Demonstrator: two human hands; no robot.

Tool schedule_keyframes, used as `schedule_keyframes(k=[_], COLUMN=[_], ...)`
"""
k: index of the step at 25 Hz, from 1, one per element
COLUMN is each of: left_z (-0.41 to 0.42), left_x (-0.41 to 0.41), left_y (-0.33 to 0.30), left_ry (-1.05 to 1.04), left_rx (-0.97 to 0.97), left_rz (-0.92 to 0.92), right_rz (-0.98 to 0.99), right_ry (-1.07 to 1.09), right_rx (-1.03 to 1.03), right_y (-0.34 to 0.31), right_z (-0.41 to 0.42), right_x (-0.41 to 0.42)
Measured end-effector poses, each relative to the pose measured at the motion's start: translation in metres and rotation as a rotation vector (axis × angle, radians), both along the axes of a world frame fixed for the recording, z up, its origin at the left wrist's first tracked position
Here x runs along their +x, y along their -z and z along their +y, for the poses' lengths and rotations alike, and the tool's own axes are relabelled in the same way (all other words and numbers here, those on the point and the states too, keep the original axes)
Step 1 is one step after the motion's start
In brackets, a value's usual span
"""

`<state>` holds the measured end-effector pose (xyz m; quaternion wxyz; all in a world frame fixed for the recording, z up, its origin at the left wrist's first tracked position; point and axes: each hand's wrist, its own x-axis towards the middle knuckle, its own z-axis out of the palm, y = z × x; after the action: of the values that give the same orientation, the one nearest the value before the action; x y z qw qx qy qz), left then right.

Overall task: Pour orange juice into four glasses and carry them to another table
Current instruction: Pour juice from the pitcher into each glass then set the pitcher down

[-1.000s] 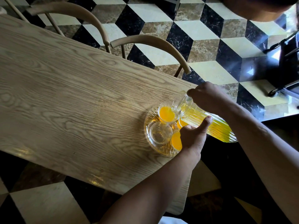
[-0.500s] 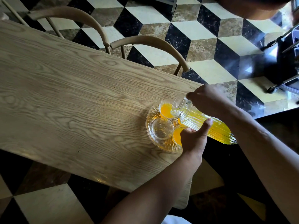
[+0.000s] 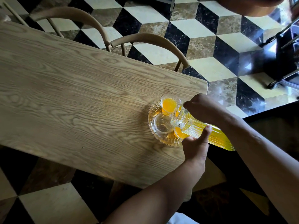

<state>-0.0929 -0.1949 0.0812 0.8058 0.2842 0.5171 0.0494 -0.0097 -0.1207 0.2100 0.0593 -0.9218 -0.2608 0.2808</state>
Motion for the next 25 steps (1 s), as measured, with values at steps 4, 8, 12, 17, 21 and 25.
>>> schedule_keyframes(k=[4,8,12,17,21,25], left_z=[-0.003,-0.004,-0.004,0.0,0.001,0.002], left_x=[-0.007,-0.008,-0.01,-0.012,-0.011,-0.011], left_y=[-0.004,-0.004,-0.008,-0.014,-0.016,-0.02], left_ry=[-0.012,-0.021,-0.066,-0.091,-0.081,-0.088], left_rx=[-0.038,-0.04,-0.103,-0.131,-0.165,-0.194], left_rz=[0.003,0.027,-0.022,-0.061,-0.06,-0.07], right_rz=[0.006,0.006,0.016,0.019,0.003,-0.015], right_ry=[-0.017,-0.011,-0.026,-0.046,-0.063,-0.083], right_rx=[-0.028,-0.041,-0.041,-0.052,-0.072,-0.102], right_y=[0.01,0.022,0.026,0.026,0.026,0.024], right_z=[-0.004,-0.004,-0.002,0.002,0.005,0.009], right_x=[-0.004,-0.003,-0.004,-0.006,-0.006,-0.007])
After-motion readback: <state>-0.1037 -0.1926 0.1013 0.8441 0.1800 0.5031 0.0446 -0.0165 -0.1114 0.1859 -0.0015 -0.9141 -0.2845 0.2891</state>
